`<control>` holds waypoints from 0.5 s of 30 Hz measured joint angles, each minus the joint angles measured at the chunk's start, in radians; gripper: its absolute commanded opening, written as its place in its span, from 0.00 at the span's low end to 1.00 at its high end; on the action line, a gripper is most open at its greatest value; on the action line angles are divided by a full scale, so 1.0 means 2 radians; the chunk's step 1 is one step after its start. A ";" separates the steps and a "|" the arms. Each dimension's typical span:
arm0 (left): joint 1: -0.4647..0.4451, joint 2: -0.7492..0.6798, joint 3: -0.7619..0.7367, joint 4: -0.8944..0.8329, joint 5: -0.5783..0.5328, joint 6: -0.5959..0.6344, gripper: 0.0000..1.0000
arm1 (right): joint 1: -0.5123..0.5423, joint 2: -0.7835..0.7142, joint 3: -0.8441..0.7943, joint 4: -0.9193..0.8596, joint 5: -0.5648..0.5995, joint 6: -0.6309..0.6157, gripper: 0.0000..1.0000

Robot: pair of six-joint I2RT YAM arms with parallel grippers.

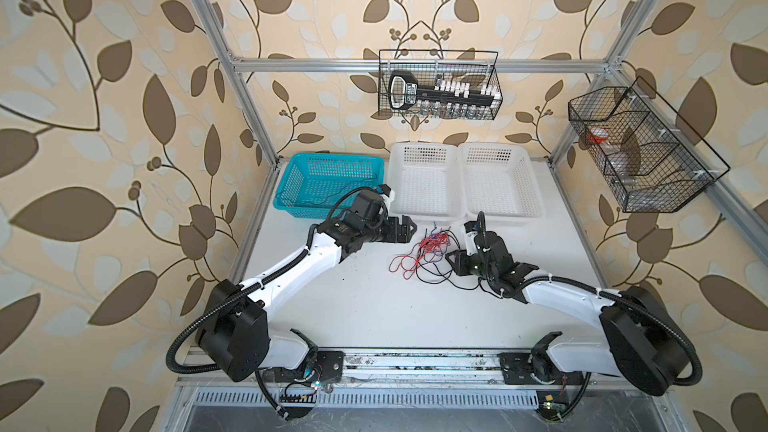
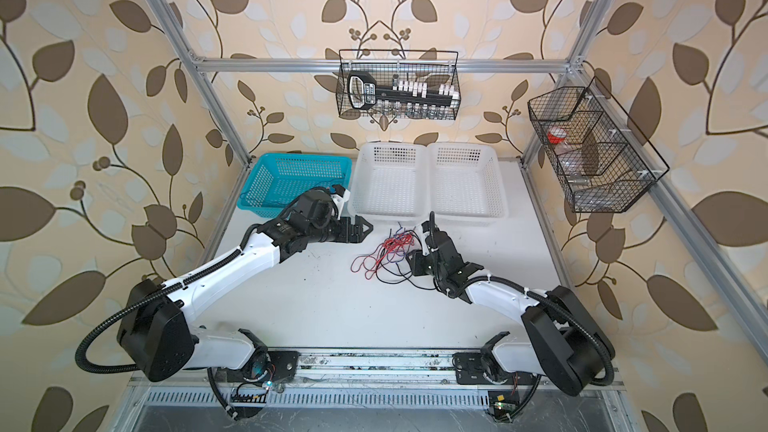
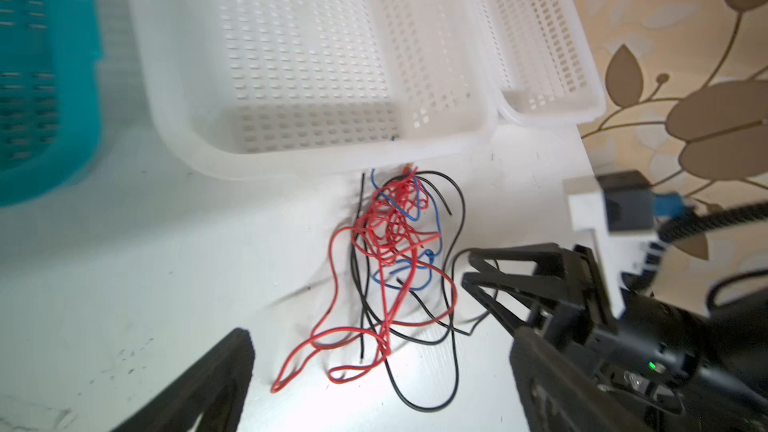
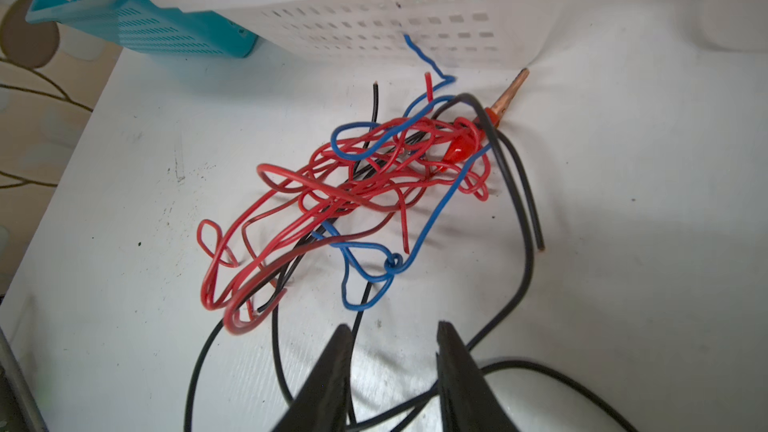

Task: Untangle the cables
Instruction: 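Move the left gripper back to the wire bundle and grasp red wires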

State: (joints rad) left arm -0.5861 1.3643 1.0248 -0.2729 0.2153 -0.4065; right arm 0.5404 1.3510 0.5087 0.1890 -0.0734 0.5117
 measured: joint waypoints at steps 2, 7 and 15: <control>-0.018 0.000 0.000 0.001 -0.007 0.007 0.96 | 0.000 0.017 0.000 0.018 -0.007 0.004 0.36; -0.043 0.009 0.000 0.000 -0.022 0.029 0.93 | 0.000 0.057 0.000 0.060 -0.017 0.013 0.37; -0.087 0.084 0.007 -0.018 -0.045 0.061 0.87 | 0.000 0.107 0.001 0.107 -0.028 0.025 0.35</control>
State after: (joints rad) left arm -0.7609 1.5330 1.0393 -0.3092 0.1249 -0.2852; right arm 0.5400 1.5642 0.5114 0.4023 -0.1295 0.5610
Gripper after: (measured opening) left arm 0.893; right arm 0.362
